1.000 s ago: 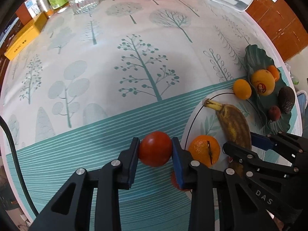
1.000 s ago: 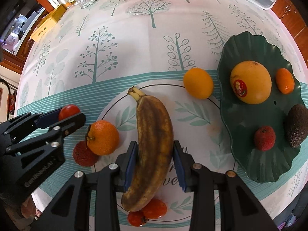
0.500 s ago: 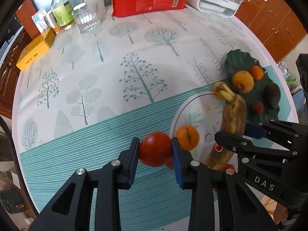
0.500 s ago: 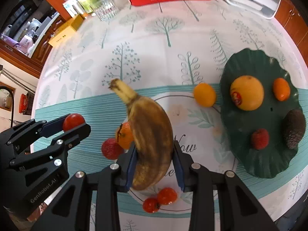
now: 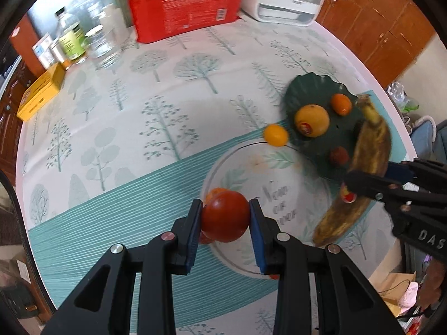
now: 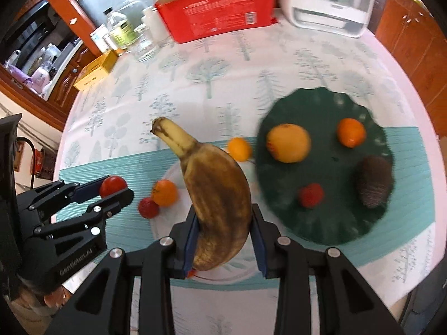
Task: Organize fruits
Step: 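Lift the banana with the right gripper while the left gripper lifts the tomato toward the plate, then lower the banana with the right gripper onto the green plate while the left gripper lowers the tomato there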
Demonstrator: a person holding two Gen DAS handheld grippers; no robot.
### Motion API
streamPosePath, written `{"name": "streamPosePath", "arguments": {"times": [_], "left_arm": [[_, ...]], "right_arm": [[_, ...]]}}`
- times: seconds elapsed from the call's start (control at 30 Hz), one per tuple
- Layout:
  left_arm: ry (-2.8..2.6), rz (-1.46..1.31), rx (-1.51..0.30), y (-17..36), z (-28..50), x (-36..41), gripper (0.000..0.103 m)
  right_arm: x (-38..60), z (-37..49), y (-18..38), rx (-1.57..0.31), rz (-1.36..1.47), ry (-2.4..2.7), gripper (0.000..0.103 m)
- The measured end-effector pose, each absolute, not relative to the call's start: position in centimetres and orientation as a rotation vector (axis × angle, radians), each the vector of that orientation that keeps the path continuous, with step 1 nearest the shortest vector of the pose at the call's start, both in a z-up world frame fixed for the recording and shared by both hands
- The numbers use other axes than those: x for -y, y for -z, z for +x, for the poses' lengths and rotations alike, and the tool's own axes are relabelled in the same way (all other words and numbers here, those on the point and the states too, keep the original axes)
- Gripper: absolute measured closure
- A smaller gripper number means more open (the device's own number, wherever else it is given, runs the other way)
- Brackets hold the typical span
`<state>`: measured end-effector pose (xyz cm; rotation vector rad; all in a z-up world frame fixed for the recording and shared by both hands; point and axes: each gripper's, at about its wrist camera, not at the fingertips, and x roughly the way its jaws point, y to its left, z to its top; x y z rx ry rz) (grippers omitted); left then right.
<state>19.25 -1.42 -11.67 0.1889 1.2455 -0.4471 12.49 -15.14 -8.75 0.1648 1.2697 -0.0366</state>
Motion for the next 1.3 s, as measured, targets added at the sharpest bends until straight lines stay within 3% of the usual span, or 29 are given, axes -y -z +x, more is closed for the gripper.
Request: {"name": "streamPosePath", "arguments": {"times": [0.4,1.03,1.3], "left_arm": [[0.531,0.395,-1.209,11.0,21.3,13.0,0.072],[0.469,0.601,-1.379,16.7,31.7,25.0,0.071],[0.474,0.782,-1.417,19.2,30.8,27.2,0.067]], "right_arm": [[24.1,13.0,12.0,-1.415,-0.062,0.181,0.068],[27.8,18.7,14.8,-1.454,-0.009,-0.030,0.067],[26.6,16.3,14.0,-1.456,-0.108,-0.121,0.053]]}}
